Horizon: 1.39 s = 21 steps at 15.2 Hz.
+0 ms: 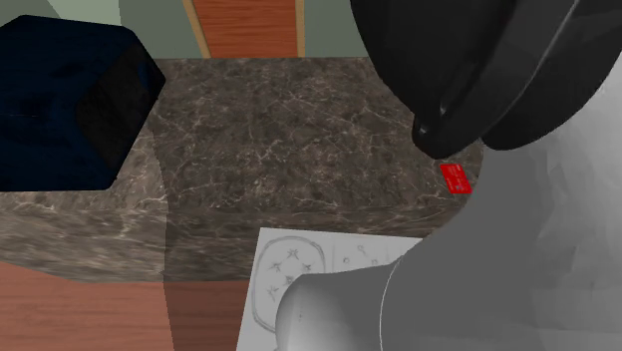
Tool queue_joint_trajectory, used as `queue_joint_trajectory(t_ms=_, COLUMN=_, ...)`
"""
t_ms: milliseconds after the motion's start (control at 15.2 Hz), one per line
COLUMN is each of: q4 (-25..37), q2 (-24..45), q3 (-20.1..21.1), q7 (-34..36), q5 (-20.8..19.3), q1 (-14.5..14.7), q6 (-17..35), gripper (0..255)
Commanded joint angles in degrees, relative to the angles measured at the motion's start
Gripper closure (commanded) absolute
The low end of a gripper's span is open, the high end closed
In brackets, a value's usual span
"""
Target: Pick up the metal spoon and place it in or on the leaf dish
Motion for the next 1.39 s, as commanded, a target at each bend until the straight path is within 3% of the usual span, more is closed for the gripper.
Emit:
queue_joint_trajectory(t_ms=0, q4=4.46, q2=3.84, q3=-1.20, q7=-2.80, q5=1.34, q1=-0.93, q6=-0.74, gripper=255)
queue_joint_trajectory(t_ms=330, q4=17.71, q2=14.16, q3=-2.92, q7=-8.48, q5=5.07, q1=-3.75, q6=-4.22, gripper=255)
queue_joint_trajectory(t_ms=1320, q4=11.16, q2=18.12, q3=-2.30, q7=-9.98, q5=6.90, q1=-4.12, q6=6.12, gripper=255)
